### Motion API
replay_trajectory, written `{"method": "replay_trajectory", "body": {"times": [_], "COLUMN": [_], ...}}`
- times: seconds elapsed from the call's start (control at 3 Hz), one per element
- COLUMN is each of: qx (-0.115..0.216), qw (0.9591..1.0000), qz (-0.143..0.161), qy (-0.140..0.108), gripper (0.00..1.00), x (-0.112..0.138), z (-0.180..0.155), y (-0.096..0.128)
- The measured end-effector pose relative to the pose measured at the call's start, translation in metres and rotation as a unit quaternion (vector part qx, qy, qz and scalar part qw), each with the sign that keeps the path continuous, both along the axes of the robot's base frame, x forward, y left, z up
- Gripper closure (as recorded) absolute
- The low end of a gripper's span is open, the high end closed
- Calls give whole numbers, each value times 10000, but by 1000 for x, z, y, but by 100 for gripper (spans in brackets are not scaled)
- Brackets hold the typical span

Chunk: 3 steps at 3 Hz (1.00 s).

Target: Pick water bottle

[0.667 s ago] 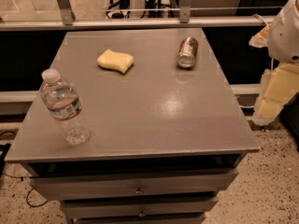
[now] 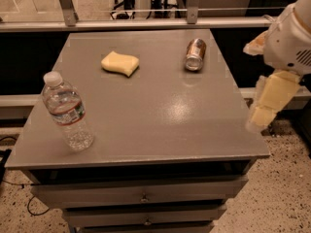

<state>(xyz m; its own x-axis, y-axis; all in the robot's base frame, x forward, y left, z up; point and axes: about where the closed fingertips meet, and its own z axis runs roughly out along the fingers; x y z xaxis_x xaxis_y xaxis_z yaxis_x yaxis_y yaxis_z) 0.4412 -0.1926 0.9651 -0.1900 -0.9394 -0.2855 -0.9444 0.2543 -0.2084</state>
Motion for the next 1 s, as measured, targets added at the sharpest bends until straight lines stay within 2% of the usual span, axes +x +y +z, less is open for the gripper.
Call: {"method": "replay_trajectory", "body": {"times": [0.33,0.67,1.0], "qx": [925,2022,2924], "qw": [9942,9717,9401], "qz": [537,1204,1716], "qy": [98,225,355], "gripper": [0,0,0], "x": [13,23,17], "z": [-17,-24,-20], "y": [52,115,173]}}
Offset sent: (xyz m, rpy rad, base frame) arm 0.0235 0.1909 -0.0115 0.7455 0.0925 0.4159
